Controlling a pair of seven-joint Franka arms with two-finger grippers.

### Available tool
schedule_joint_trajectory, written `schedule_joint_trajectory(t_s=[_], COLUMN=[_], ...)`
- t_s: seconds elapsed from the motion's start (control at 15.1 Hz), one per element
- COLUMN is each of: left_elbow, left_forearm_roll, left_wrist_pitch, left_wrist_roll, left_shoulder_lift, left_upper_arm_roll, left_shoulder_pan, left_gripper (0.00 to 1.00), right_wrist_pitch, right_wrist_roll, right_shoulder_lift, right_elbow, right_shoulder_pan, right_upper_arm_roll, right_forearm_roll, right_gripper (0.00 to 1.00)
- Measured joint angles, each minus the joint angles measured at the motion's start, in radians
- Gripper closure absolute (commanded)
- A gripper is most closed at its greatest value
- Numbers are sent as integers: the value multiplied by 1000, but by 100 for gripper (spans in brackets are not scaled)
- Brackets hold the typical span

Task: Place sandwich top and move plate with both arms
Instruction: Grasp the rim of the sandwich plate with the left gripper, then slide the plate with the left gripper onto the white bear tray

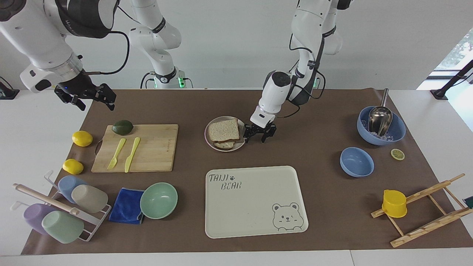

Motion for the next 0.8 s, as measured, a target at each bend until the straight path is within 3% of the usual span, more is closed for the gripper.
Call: schedule_joint_trajectory(t_s=[0.4, 0.53, 0.66, 0.8], left_elbow=[0, 0, 0, 0], left_forearm_roll=[-26, -28, -28, -28], left_wrist_pitch=[-1, -2, -9, -25], left_wrist_roll=[-1, -3, -3, -2], left_shoulder_lift=[0, 0, 0, 0], left_upper_arm_roll=[-5, -5, -5, -5], left_shoulder_pan=[-42, -51, -51, -51], left_gripper=[15, 40, 79, 93], right_wrist_pitch=[25, 25, 25, 25], right_wrist_roll=[7, 8, 8, 8], right_shoulder_lift=[0, 0, -1, -1], right_elbow=[-5, -5, -5, -5], right_shoulder_pan=[0, 0, 0, 0], right_upper_arm_roll=[0, 0, 0, 0], right_forearm_roll=[0, 0, 0, 0], right_gripper=[0, 0, 0, 0])
